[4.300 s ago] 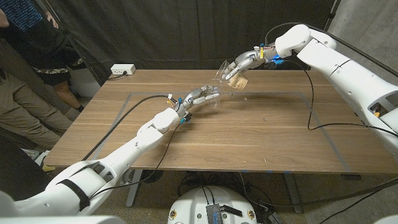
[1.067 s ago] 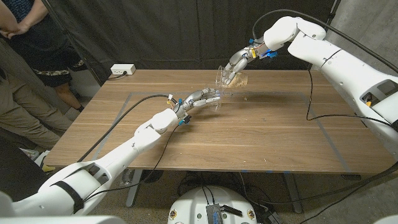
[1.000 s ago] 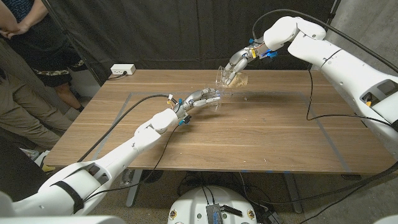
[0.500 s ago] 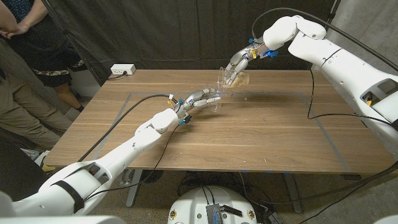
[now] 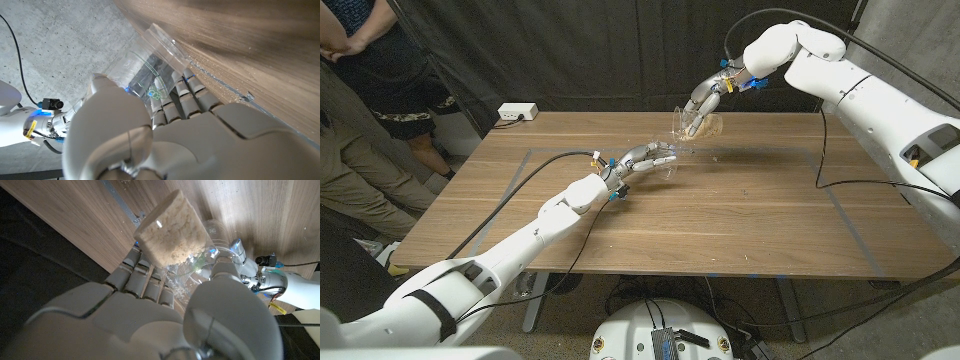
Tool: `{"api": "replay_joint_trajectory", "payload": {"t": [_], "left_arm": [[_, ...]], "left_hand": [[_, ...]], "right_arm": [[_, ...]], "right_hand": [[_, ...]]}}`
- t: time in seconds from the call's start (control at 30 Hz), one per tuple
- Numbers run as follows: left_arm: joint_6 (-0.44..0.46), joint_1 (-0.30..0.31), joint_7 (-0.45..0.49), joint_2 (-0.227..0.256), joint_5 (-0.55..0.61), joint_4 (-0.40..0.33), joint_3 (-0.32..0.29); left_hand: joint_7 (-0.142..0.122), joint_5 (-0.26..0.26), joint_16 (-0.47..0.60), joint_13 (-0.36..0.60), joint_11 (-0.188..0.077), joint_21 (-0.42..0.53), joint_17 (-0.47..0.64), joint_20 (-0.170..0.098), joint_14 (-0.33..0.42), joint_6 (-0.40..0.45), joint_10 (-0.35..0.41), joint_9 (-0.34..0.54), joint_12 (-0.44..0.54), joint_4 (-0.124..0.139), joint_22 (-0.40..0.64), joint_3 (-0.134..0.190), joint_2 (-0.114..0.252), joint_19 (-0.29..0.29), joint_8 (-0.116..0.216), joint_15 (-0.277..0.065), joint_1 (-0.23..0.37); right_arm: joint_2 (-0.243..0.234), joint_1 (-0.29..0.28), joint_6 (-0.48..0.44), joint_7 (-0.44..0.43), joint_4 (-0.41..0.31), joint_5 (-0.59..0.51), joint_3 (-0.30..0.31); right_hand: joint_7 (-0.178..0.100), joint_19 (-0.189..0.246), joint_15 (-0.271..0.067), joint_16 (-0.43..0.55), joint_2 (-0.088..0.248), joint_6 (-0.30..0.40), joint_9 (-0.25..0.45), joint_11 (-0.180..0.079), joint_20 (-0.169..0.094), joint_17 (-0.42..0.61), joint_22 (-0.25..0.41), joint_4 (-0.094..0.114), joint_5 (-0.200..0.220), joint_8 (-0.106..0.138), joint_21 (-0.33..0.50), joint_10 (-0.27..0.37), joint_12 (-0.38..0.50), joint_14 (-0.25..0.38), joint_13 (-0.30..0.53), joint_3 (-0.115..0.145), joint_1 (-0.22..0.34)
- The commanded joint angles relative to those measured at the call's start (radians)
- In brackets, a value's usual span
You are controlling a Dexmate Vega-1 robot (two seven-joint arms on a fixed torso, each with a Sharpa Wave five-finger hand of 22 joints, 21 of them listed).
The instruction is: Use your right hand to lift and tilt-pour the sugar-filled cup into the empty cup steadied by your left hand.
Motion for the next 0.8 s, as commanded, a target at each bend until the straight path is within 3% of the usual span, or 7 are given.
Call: {"api": "replay_joint_trajectory", "payload": {"t": [0.03,0.8], "left_arm": [[-0.014,-0.011,0.001,-0.011,0.006,0.022,0.005],[-0.060,-0.035,-0.006,-0.033,0.015,0.081,0.010]], "left_hand": [[-0.007,-0.002,-0.003,0.004,0.001,0.006,0.005,-0.003,0.004,0.003,0.004,0.000,0.007,0.006,0.000,-0.002,0.000,-0.002,0.008,-0.127,0.008],[-0.008,-0.002,-0.003,0.005,-0.001,0.008,0.005,-0.003,0.003,0.002,0.006,-0.001,0.008,0.006,0.000,0.001,0.004,-0.003,0.010,-0.129,0.014]], "right_arm": [[0.008,0.010,0.028,0.011,0.003,-0.028,-0.001],[0.015,0.020,0.059,0.020,-0.010,-0.089,-0.016]], "right_hand": [[0.001,-0.002,-0.160,0.008,0.009,0.005,0.002,0.000,-0.062,0.006,0.000,0.001,0.005,0.002,0.004,0.008,0.003,0.010,0.003,0.009,0.006],[0.003,0.000,-0.160,0.010,0.009,0.009,0.004,-0.005,-0.063,0.013,0.000,0.003,0.005,0.000,0.005,0.013,0.000,0.010,0.006,0.009,0.005]]}}
